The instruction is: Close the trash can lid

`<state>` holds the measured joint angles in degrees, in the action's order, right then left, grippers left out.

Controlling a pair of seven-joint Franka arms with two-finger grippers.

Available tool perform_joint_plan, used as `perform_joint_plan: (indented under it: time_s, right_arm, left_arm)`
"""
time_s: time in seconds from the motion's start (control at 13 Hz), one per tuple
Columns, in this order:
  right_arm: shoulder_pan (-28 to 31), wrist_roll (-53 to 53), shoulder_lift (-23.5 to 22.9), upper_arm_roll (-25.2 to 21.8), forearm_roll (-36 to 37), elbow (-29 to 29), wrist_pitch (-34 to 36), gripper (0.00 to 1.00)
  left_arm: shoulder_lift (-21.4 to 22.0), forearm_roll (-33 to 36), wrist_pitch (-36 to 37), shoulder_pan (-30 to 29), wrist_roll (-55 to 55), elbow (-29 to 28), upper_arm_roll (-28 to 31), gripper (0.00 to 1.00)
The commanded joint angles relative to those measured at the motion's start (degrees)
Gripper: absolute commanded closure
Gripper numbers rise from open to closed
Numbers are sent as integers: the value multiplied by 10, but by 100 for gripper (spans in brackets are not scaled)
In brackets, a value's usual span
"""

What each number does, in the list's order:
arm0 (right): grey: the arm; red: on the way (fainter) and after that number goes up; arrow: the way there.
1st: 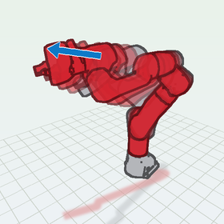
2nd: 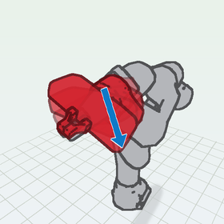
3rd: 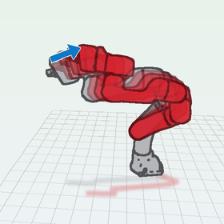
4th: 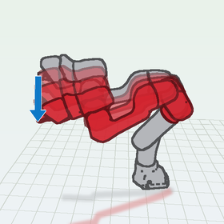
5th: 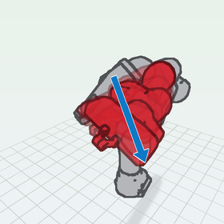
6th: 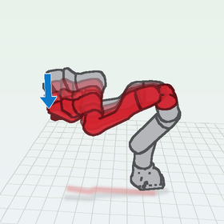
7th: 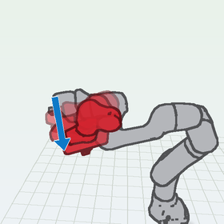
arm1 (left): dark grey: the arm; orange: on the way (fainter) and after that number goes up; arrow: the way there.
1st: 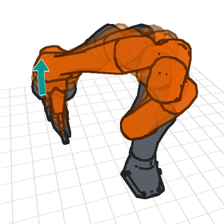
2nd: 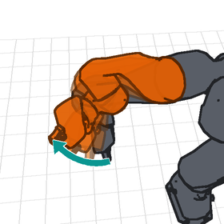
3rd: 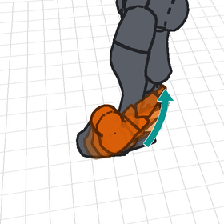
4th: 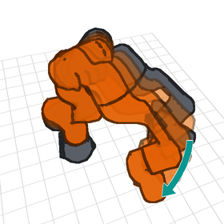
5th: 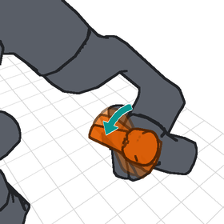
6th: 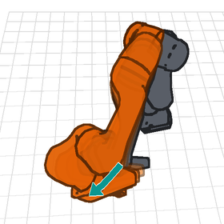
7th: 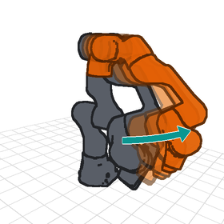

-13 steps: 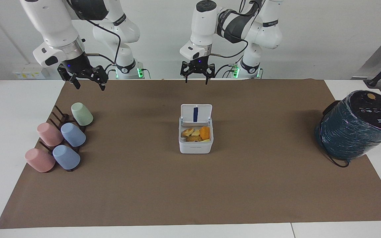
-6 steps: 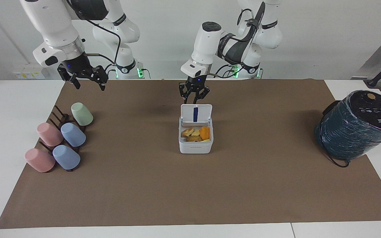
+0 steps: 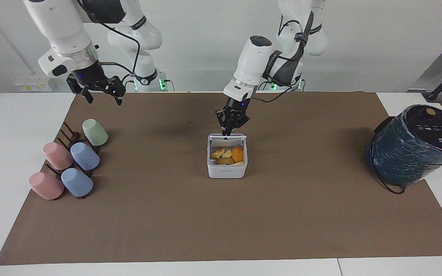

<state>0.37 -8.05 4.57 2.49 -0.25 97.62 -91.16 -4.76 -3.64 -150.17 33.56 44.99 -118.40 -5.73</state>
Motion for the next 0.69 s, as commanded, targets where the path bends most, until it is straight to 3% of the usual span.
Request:
perform_joint_plan:
  time_s: [0.0, 0.15, 0.62]
  right_arm:
    - [7, 15, 13, 3, 1, 13, 1, 0]
    - [7, 15, 13, 2, 1, 13, 1, 0]
    - [7, 15, 13, 2, 1, 13, 1, 0]
  left_arm:
    - [-65, -8, -16, -9, -3, 60, -3, 83]
    - [-113, -8, -66, 0, 2, 72, -3, 83]
    - [-155, -7, -80, -4, -2, 101, -3, 82]
